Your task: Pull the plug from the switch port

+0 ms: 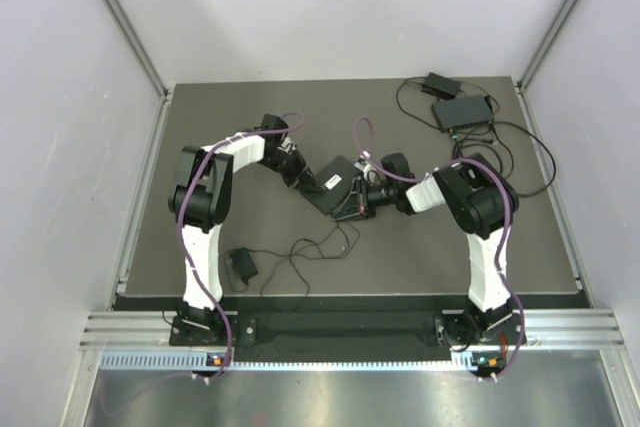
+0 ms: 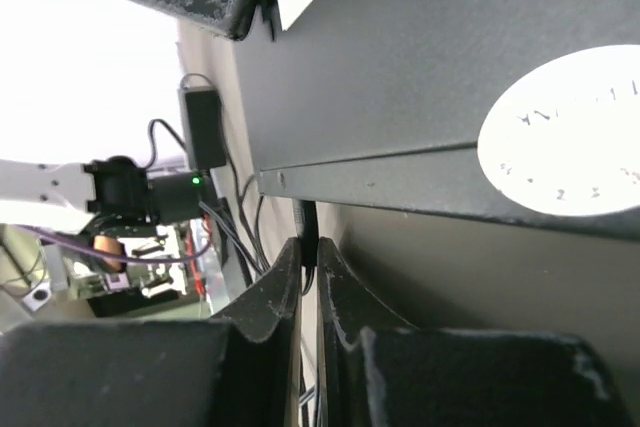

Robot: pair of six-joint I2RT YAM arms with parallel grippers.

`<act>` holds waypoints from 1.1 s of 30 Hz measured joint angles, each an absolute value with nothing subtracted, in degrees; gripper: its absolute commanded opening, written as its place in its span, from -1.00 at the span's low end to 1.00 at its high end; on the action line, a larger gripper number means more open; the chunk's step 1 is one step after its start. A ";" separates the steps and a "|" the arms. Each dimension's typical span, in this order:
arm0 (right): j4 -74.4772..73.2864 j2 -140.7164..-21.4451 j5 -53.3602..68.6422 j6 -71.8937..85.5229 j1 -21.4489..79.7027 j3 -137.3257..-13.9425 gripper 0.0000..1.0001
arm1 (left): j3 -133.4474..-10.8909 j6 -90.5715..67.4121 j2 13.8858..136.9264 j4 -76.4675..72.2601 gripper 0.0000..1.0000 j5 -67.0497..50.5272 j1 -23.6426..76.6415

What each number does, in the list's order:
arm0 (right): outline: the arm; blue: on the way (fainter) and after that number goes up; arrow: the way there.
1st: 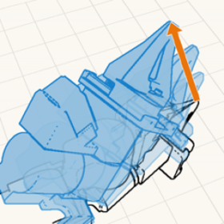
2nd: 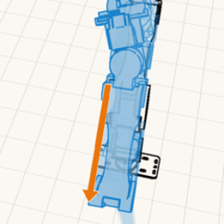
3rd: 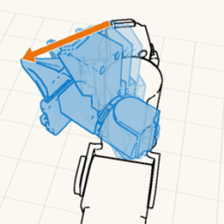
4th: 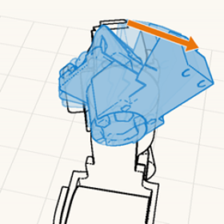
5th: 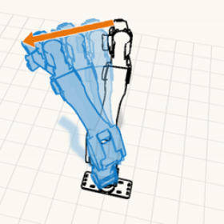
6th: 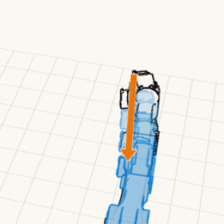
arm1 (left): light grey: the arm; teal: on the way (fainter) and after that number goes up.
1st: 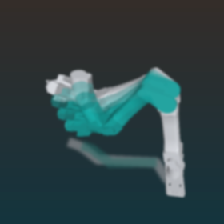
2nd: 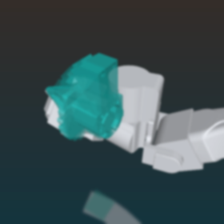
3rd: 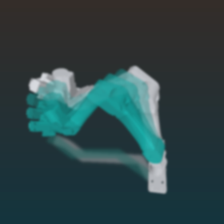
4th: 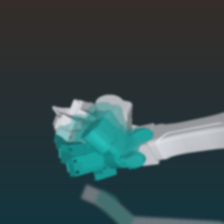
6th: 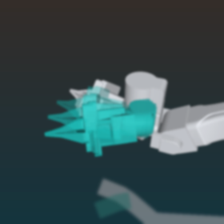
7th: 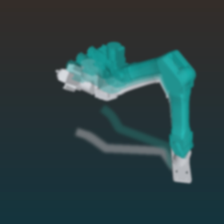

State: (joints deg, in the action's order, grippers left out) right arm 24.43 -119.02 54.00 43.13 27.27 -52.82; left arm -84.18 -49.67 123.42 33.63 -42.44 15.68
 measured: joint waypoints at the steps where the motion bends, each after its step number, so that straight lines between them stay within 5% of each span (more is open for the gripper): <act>1: 27.55 -119.35 54.57 44.56 27.18 -51.90 -1.00 | -84.31 -49.67 123.52 33.67 -0.74 -42.50 15.66; 7: 32.82 -120.01 55.02 46.65 26.94 -50.09 -1.00 | -85.36 -49.65 124.07 34.09 -0.74 -42.46 15.66; 14: 5.17 -114.21 43.03 33.43 28.91 -57.87 -1.00 | -85.47 -49.65 124.29 34.11 -0.74 -42.57 15.59; 19: -0.82 -111.18 36.51 28.82 29.82 -58.52 -1.00 | -85.62 -49.69 124.51 33.56 -0.75 -42.87 15.57; 33: 16.78 -116.55 54.15 37.71 26.33 -52.27 -1.00 | -86.37 -49.67 125.14 33.93 -0.75 -43.59 15.40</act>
State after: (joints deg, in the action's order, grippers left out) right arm 16.78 -116.55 54.15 37.71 26.33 -52.27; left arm -86.37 -49.67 125.14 33.93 -43.59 15.40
